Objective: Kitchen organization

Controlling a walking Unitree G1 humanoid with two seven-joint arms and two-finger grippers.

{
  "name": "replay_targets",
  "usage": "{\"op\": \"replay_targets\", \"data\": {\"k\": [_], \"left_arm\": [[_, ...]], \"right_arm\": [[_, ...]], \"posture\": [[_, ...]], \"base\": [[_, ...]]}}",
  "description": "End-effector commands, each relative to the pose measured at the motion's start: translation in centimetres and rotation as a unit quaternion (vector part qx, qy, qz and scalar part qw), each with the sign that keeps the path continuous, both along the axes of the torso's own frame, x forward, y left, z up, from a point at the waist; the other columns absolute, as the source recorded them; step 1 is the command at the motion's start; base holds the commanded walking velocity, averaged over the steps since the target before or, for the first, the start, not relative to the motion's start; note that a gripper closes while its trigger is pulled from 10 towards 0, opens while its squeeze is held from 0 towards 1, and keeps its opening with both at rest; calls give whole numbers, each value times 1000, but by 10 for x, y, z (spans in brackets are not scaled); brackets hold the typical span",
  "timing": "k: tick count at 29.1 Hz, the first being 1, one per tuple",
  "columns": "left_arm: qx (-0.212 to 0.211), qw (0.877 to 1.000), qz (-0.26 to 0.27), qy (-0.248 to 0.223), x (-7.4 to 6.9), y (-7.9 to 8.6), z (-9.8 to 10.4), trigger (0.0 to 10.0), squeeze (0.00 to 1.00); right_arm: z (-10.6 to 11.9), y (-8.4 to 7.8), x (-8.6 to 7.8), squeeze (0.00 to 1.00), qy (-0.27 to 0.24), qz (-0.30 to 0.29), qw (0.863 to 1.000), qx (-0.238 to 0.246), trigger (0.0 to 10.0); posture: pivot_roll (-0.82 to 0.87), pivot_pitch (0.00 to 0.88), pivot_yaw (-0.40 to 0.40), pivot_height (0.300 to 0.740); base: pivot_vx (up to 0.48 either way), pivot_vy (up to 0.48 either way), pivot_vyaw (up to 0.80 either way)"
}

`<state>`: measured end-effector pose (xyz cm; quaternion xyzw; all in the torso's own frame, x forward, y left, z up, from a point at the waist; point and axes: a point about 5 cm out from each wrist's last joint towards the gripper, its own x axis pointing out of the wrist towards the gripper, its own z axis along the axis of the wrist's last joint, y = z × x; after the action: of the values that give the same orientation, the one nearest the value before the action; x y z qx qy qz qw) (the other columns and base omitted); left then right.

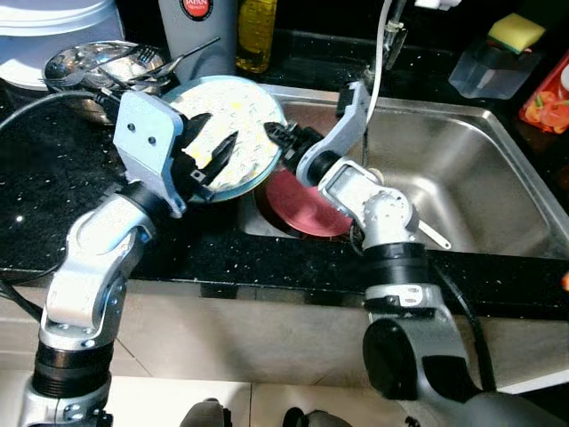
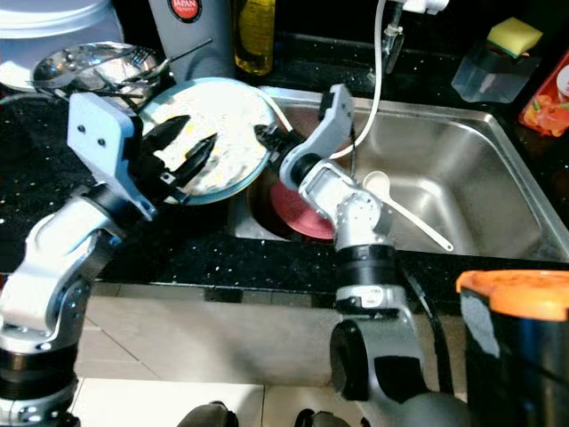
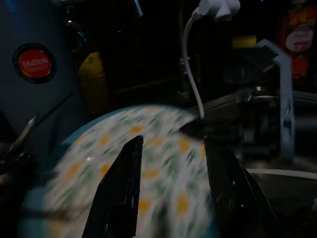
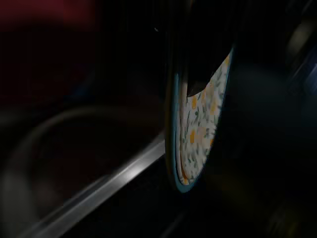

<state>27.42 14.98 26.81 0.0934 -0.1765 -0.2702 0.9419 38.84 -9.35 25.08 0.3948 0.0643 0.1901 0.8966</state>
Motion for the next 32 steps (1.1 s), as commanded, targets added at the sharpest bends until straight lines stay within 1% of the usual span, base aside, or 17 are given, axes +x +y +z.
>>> {"op": "replay_targets", "data": {"k": [1, 3, 4, 6, 8, 9, 13, 15, 17, 19, 22, 24, 25, 27, 30, 31, 32], "left_arm": [[-9, 1000, 5, 8, 1, 0, -7, 10000, 0], [-11, 1000, 13, 12, 1, 1, -9, 10000, 0], [-13, 1000, 20, 14, 2, 3, -11, 10000, 0], [-16, 999, 29, 17, 3, 4, -13, 10000, 0], [-19, 999, 32, 19, 3, 4, -13, 10000, 0], [-24, 999, 38, 22, 3, 5, -13, 10000, 0], [-28, 998, 44, 25, 3, 5, -14, 10000, 0], [-29, 998, 48, 26, 3, 6, -15, 10000, 0], [-30, 998, 51, 27, 3, 6, -16, 10000, 0], [-31, 998, 52, 28, 3, 6, -16, 10000, 0], [-28, 997, 61, 28, 5, 6, -16, 10000, 0], [-28, 997, 63, 28, 6, 7, -16, 10000, 0], [-28, 997, 65, 27, 6, 7, -16, 10000, 0], [-28, 997, 66, 26, 6, 7, -16, 10000, 0], [-29, 996, 75, 26, 5, 8, -17, 10000, 0], [-30, 996, 77, 27, 5, 8, -17, 10000, 0], [-31, 996, 79, 27, 5, 9, -17, 10000, 0]], "right_arm": [[-17, -31, 9, 0, 52, -80, 995, -14, 10000], [-18, -50, 13, 0, 62, -121, 991, -1, 10000], [-19, -65, 15, 0, 69, -157, 985, -1, 10000], [-20, -77, 16, 0, 75, -186, 980, 5, 10000], [-21, -82, 16, 0, 77, -196, 978, 6, 10000], [-23, -91, 16, 0, 84, -216, 972, 25, 10000], [-27, -98, 16, 0, 93, -233, 967, 53, 10000], [-31, -98, 17, 0, 99, -236, 965, 53, 10000], [-45, -86, 18, 0, 121, -204, 971, 8, 10000], [-51, -80, 17, 0, 133, -186, 974, -10, 10000], [-68, -53, 14, 0, 129, -143, 973, -125, 10000], [-70, -49, 13, 0, 124, -142, 971, -146, 10000], [-68, -47, 14, 1000, 103, -151, 965, -187, 10000], [-67, -47, 14, 1000, 91, -152, 963, -204, 10000], [-35, -54, 18, 1000, -12, -199, 957, -210, 10000], [-21, -59, 18, 0, -49, -219, 956, -191, 10000], [-5, -67, 17, 0, -89, -248, 949, -176, 10000]], "posture": [[247, 60, -124, 740], [247, 60, -124, 740], [247, 60, -124, 740], [247, 60, -124, 740], [247, 60, -124, 740], [249, 70, -129, 740], [249, 70, -129, 740], [249, 71, -128, 740], [249, 71, -128, 740], [249, 71, -128, 740], [249, 71, -128, 740], [249, 71, -128, 740], [249, 71, -128, 740], [249, 71, -128, 740], [257, 68, -132, 740], [257, 68, -132, 740], [257, 68, -132, 740]], "base": [[0, 0, 0], [0, 0, 0], [0, 0, 0], [0, 0, 0], [0, 0, 0], [0, 0, 0], [0, 0, 0], [0, 0, 0], [0, 0, 0], [0, 0, 0], [0, 0, 0], [0, 0, 0], [0, 0, 0], [0, 0, 0], [0, 0, 0], [0, 0, 0], [0, 0, 0]]}}
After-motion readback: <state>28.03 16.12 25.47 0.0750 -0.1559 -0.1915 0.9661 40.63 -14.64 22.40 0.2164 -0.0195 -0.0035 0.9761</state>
